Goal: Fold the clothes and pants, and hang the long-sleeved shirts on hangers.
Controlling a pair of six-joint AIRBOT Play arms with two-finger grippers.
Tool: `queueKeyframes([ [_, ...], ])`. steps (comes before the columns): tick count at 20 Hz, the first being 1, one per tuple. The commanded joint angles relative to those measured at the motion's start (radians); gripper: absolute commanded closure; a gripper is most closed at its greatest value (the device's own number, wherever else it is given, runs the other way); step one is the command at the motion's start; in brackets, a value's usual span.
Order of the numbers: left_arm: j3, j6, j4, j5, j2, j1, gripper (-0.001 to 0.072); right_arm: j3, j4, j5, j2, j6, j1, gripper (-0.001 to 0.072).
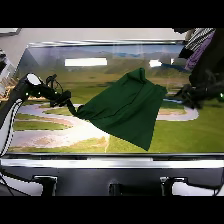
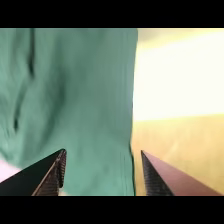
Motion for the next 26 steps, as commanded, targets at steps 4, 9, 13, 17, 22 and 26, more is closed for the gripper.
queueKeyframes([
  [4,0.000,0.001,0.000,0.003,-0.001,0.002,0.0690,-0.723,0.125,-0.163,0.404,-0.033,0.073,0.0173],
  [9,0.000,0.001,0.000,-0.004,-0.001,0.002,0.0691,-0.963,0.154,-0.303,0.488,0.002,0.235,0.0173],
  [13,0.000,0.001,0.000,-0.011,-0.001,0.002,0.0690,-0.968,0.100,-0.400,0.488,0.071,0.309,0.0175],
  [17,0.000,0.001,0.000,-0.010,-0.001,0.002,0.0691,-0.968,0.091,-0.447,0.488,0.094,0.309,0.0177],
  [22,0.000,0.000,0.000,0.010,-0.001,0.002,0.0690,-0.968,0.149,-0.473,0.465,0.088,0.309,0.0307],
  [26,0.000,0.000,0.000,0.010,-0.001,0.002,0.0691,-0.968,0.299,-0.485,0.451,-0.030,0.309,0.0644],
])
